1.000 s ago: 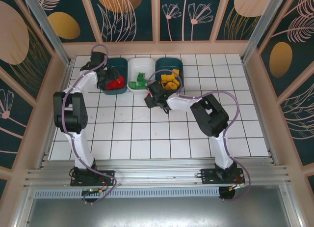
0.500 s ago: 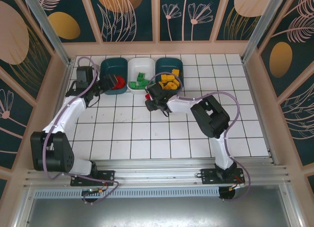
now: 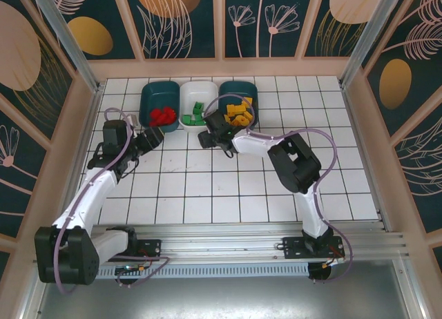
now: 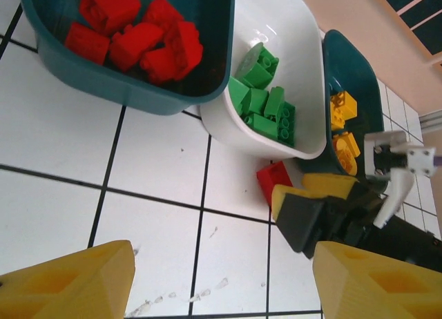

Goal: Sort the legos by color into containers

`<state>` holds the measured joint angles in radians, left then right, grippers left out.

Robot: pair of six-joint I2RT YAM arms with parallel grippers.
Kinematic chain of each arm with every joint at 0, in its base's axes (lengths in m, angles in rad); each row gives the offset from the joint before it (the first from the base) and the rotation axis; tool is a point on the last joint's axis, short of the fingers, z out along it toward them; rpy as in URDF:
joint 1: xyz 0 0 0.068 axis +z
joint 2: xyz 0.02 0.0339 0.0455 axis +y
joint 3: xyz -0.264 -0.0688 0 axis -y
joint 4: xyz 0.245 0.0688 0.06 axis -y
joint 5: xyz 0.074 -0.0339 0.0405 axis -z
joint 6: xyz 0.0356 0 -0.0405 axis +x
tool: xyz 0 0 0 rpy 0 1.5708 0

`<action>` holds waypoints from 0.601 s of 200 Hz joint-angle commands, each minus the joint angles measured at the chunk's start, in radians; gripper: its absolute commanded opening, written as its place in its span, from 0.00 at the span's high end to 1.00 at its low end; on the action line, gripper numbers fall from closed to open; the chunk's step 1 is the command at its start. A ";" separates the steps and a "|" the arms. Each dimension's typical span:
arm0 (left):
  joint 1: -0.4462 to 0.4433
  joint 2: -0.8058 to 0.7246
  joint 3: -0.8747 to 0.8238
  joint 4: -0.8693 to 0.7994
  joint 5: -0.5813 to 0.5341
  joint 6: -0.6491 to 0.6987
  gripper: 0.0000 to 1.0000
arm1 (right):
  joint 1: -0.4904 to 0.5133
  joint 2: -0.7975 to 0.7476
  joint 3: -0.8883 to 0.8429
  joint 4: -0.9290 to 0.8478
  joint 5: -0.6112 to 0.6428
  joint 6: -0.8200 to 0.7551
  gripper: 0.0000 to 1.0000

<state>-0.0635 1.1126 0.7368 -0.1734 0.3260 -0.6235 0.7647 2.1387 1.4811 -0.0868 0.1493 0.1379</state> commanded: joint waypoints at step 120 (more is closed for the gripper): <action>0.008 -0.275 -0.232 0.028 -0.111 -0.156 0.29 | 0.061 -0.124 -0.073 0.019 0.091 0.056 0.77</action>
<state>-0.0635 0.8600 0.5095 -0.1272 0.2718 -0.7551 0.7856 2.1330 1.4361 -0.0849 0.1917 0.1711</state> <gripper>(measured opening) 0.709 0.304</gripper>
